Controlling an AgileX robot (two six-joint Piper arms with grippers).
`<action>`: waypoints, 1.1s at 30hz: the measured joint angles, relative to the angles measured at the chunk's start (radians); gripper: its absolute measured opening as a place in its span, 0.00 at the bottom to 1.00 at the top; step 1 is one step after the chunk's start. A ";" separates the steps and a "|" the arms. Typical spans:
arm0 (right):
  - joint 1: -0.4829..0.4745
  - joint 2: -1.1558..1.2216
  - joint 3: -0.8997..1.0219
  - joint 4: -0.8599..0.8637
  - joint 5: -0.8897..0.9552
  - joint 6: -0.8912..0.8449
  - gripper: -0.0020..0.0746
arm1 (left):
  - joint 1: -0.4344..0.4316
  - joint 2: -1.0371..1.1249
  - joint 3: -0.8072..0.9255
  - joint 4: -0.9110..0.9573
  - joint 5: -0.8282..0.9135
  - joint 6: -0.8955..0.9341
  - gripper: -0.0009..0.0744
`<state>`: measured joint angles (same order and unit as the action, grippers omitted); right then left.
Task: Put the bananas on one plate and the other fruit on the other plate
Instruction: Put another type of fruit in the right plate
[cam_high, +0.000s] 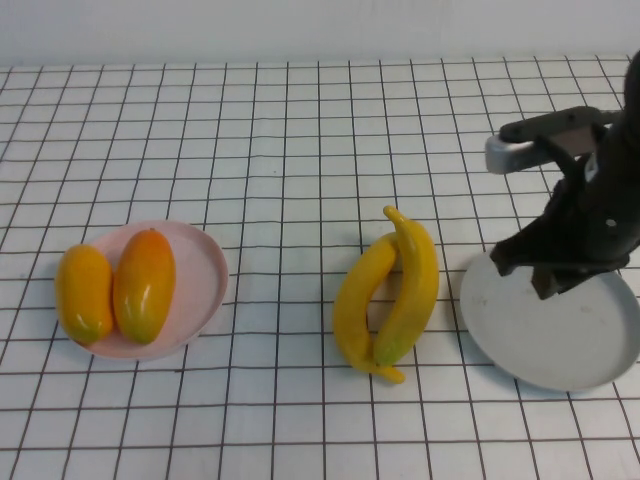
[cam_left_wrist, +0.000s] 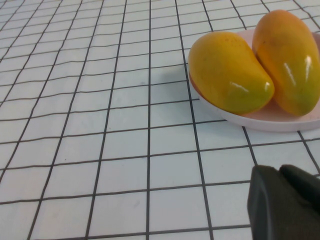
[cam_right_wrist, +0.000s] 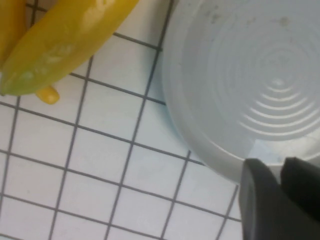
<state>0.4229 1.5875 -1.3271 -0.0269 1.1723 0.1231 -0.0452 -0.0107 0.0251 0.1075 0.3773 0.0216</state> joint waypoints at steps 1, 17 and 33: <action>0.000 0.028 -0.024 0.019 0.008 0.000 0.16 | 0.000 0.000 0.000 0.000 0.000 0.000 0.01; 0.090 0.364 -0.289 0.273 -0.028 0.011 0.62 | 0.000 0.000 0.000 0.000 0.000 0.000 0.01; 0.096 0.512 -0.387 0.085 -0.047 0.157 0.62 | 0.000 0.000 0.000 0.000 0.000 0.000 0.01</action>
<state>0.5188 2.0994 -1.7146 0.0584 1.1249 0.2802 -0.0452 -0.0107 0.0251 0.1075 0.3773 0.0216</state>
